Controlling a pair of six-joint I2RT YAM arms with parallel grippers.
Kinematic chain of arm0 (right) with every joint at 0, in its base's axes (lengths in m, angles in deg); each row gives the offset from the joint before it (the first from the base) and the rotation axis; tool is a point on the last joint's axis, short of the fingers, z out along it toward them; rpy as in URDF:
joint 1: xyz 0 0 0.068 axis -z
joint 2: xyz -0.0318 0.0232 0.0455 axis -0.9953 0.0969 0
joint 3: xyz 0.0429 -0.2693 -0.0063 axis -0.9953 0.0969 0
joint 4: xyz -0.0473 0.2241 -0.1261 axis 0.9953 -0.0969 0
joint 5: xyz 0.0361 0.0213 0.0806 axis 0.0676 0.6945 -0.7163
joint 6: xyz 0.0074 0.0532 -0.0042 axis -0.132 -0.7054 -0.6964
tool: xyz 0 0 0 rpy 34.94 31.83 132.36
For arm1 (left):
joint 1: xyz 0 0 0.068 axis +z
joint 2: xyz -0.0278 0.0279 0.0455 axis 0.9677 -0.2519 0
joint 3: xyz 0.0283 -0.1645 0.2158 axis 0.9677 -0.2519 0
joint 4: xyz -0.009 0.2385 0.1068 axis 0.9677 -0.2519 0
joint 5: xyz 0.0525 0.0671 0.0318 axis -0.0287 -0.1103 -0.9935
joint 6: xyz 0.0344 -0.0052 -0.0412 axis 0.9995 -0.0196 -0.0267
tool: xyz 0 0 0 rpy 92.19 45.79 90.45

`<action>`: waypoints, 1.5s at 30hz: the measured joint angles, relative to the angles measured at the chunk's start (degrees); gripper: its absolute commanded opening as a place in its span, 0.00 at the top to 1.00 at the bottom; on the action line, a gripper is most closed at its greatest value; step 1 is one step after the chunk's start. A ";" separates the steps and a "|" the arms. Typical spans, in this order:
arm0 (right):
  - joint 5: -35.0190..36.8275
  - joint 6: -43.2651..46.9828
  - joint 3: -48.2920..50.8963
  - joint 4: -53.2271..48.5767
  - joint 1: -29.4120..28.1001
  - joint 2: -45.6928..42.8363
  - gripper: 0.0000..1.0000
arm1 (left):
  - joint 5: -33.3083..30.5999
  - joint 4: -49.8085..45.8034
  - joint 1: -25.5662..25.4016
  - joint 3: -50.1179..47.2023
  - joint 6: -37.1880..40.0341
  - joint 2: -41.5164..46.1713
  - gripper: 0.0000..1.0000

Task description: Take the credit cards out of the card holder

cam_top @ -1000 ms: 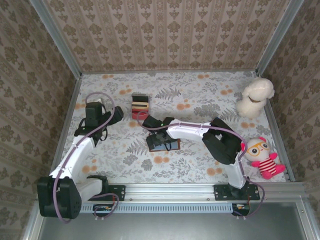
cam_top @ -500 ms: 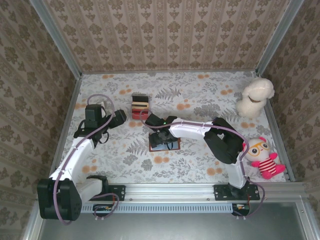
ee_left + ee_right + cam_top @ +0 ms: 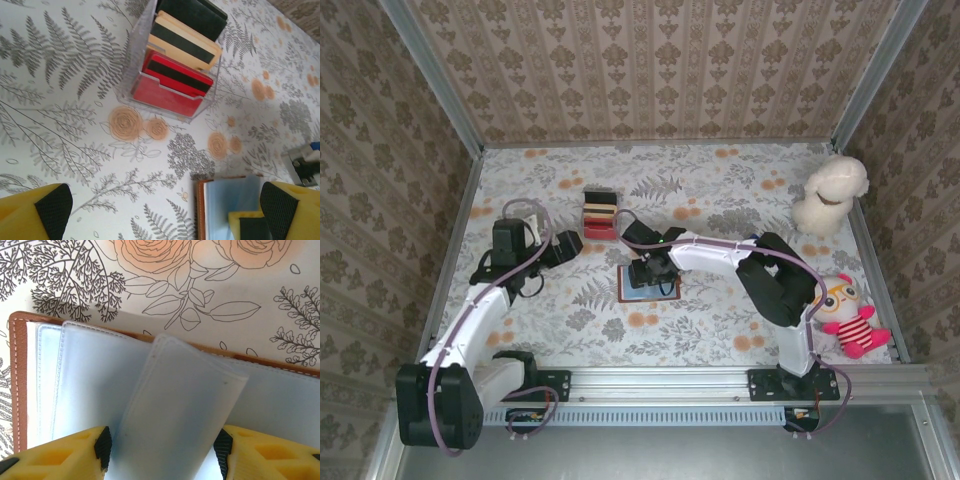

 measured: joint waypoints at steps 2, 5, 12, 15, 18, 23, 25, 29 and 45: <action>-0.48 -0.02 0.44 0.79 0.22 -0.11 0.50 | 1.22 1.20 -0.39 -1.40 -1.53 0.11 0.02; -1.29 -0.20 1.11 2.01 0.42 -0.26 0.54 | 2.86 2.60 -2.01 -3.78 -4.35 -0.13 0.09; -2.89 -0.59 2.80 4.28 0.94 -1.09 0.57 | 4.66 4.68 -12.13 -4.92 -9.90 -4.11 0.25; -3.45 -0.98 3.17 4.76 1.20 -1.22 0.58 | 4.57 5.64 -16.00 -4.90 -12.09 -6.38 0.41; -3.74 -1.36 3.74 5.46 1.36 -1.55 0.58 | 3.98 6.64 -18.45 -4.79 -14.12 -10.75 0.58; -4.24 -1.55 4.57 6.43 1.57 -1.90 0.59 | 3.58 8.94 -22.43 -4.15 -16.55 -18.99 0.67; -4.46 -1.57 4.83 6.78 1.64 -2.10 0.60 | 3.58 9.16 -23.28 -3.67 -16.79 -20.48 0.66; -4.85 -1.57 5.49 7.52 1.84 -2.43 0.60 | 3.32 9.60 -23.41 -1.68 -16.76 -21.99 0.67; -6.34 -1.62 6.67 9.09 2.45 -2.95 0.63 | 5.79 13.27 -22.77 -0.26 -16.31 -28.41 0.75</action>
